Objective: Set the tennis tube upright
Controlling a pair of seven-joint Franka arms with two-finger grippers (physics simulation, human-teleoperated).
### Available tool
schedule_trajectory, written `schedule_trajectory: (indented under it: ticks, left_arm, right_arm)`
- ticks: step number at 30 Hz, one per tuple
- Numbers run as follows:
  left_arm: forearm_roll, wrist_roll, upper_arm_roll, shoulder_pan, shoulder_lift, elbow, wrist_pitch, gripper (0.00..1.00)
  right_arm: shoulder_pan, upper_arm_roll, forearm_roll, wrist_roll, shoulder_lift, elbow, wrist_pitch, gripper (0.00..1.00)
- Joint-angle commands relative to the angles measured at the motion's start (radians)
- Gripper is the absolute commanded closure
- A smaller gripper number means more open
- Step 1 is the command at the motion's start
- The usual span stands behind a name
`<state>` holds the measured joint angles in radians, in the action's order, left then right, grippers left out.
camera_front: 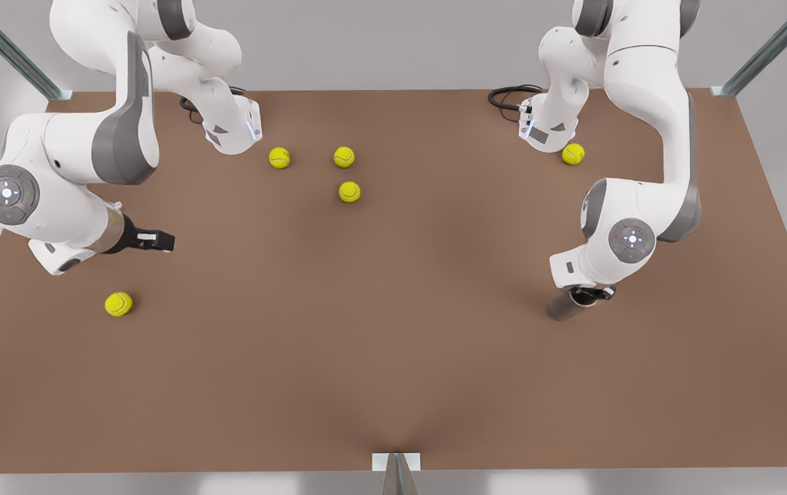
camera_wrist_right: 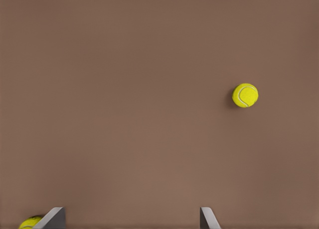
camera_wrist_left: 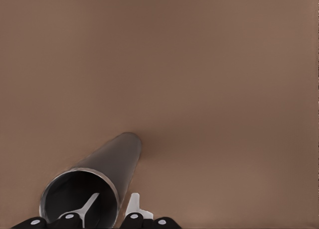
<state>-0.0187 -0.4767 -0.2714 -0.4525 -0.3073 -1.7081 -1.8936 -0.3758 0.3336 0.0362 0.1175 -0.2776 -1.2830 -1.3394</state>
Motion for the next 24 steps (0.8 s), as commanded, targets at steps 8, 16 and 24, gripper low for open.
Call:
schedule_trajectory:
  ticks: [8, 16, 24]
  left_arm:
    - [-0.003, 0.044, 0.000, 0.000, -0.003, 0.024, 0.037, 0.43]
    - [-0.003, 0.049, 0.023, -0.003, -0.009, 0.220, 0.255, 0.31]
    - [-0.006, 0.495, -0.012, -0.006, -0.012, 0.478, 0.361, 0.00]
  right_arm:
    - [0.000, 0.001, 0.004, -0.001, -0.005, 0.001, -0.001, 0.00]
    - [0.000, 0.001, 0.005, -0.001, -0.005, 0.001, -0.001, 0.00]
    - [0.000, 0.001, 0.005, -0.001, -0.006, 0.001, -0.001, 0.00]
